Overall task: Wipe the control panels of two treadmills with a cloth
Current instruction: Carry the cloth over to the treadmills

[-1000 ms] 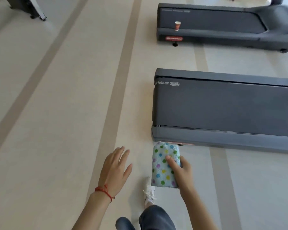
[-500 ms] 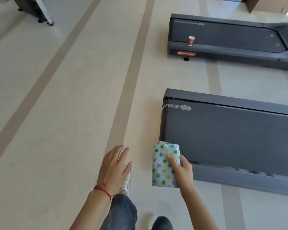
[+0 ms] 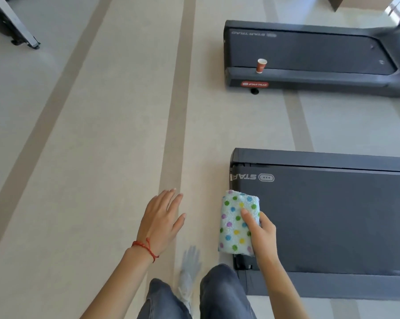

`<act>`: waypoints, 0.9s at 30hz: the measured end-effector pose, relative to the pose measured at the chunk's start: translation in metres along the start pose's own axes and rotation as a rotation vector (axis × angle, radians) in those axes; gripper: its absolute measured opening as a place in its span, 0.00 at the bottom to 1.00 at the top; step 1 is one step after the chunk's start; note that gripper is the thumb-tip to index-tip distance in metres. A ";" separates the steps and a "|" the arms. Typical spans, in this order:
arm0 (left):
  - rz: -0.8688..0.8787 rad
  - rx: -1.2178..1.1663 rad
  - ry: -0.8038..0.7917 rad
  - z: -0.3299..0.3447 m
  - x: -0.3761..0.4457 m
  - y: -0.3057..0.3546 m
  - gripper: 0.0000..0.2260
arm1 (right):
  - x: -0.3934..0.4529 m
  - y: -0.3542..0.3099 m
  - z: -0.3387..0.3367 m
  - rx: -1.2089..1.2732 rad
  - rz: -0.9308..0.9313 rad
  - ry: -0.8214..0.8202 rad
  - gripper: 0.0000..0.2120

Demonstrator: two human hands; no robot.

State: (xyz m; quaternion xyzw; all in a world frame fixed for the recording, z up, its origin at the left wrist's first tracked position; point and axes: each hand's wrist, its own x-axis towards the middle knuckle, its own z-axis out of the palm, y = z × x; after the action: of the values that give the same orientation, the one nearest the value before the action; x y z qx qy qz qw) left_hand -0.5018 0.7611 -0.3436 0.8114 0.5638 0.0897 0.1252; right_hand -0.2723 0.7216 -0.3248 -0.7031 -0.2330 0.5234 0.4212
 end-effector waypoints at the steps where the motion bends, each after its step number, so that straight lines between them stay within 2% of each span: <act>1: -0.005 -0.005 -0.007 0.000 0.017 -0.007 0.31 | 0.013 -0.007 0.006 -0.002 0.000 0.005 0.08; 8: -0.005 -0.017 -0.052 0.000 0.149 -0.043 0.31 | 0.124 -0.075 0.044 0.032 -0.004 0.005 0.07; 16: -0.018 -0.027 -0.064 -0.027 0.309 -0.077 0.31 | 0.255 -0.189 0.093 0.021 -0.034 -0.081 0.07; 21: -0.009 -0.027 -0.060 -0.041 0.401 -0.106 0.30 | 0.324 -0.237 0.120 0.034 -0.027 -0.030 0.05; 27: 0.098 -0.013 -0.114 -0.045 0.530 -0.143 0.31 | 0.413 -0.289 0.149 0.058 -0.016 0.044 0.07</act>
State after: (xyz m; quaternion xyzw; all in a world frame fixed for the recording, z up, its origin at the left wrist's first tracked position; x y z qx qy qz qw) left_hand -0.4578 1.3096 -0.3418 0.8411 0.5146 0.0530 0.1579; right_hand -0.2368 1.2465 -0.3209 -0.7002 -0.2140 0.5108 0.4505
